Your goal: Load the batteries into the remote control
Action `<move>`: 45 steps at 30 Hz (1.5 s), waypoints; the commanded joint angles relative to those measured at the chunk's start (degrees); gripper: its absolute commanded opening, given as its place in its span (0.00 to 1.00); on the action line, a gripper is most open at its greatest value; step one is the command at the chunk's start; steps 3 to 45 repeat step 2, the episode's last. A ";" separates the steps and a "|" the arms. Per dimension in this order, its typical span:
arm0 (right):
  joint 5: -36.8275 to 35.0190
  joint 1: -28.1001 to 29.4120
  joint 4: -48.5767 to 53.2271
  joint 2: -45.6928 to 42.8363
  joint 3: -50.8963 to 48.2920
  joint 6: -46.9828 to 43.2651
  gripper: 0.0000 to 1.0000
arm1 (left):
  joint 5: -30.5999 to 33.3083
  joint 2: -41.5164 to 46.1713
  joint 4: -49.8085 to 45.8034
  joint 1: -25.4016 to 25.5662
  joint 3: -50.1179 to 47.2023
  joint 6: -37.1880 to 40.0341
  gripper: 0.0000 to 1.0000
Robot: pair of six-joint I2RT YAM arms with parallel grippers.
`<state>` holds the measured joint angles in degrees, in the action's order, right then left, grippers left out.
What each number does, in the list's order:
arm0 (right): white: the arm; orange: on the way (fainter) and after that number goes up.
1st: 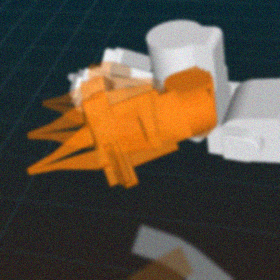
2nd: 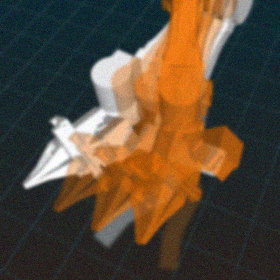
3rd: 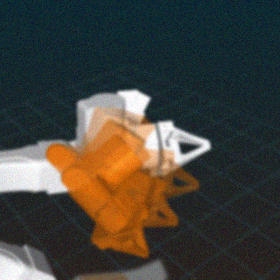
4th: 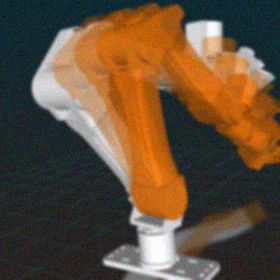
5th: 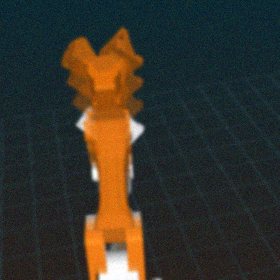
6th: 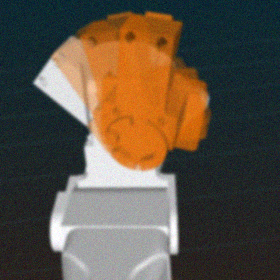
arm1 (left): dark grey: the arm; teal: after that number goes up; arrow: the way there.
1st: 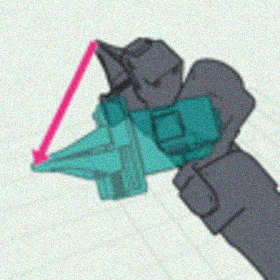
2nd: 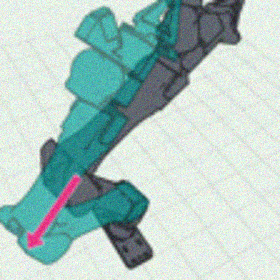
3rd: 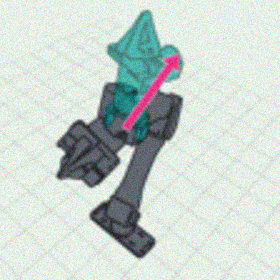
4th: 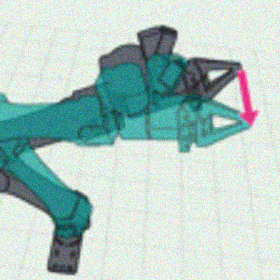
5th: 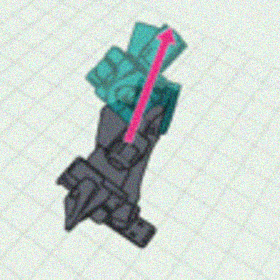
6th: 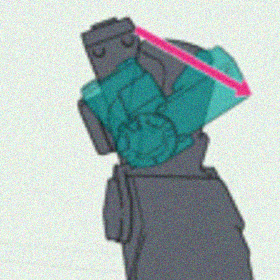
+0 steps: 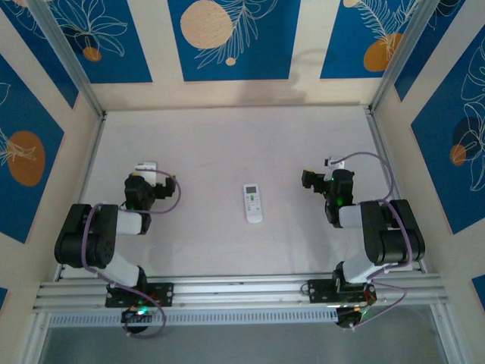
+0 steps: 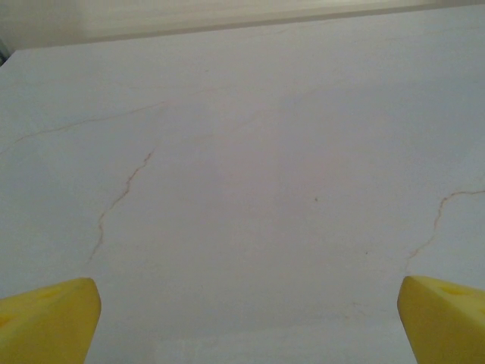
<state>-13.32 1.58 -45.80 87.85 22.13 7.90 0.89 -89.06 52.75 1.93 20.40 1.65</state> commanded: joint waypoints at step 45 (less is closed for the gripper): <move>3.55 -0.23 -1.95 -0.80 0.70 -1.93 0.99 | -2.35 -0.28 0.52 0.12 1.04 0.28 1.00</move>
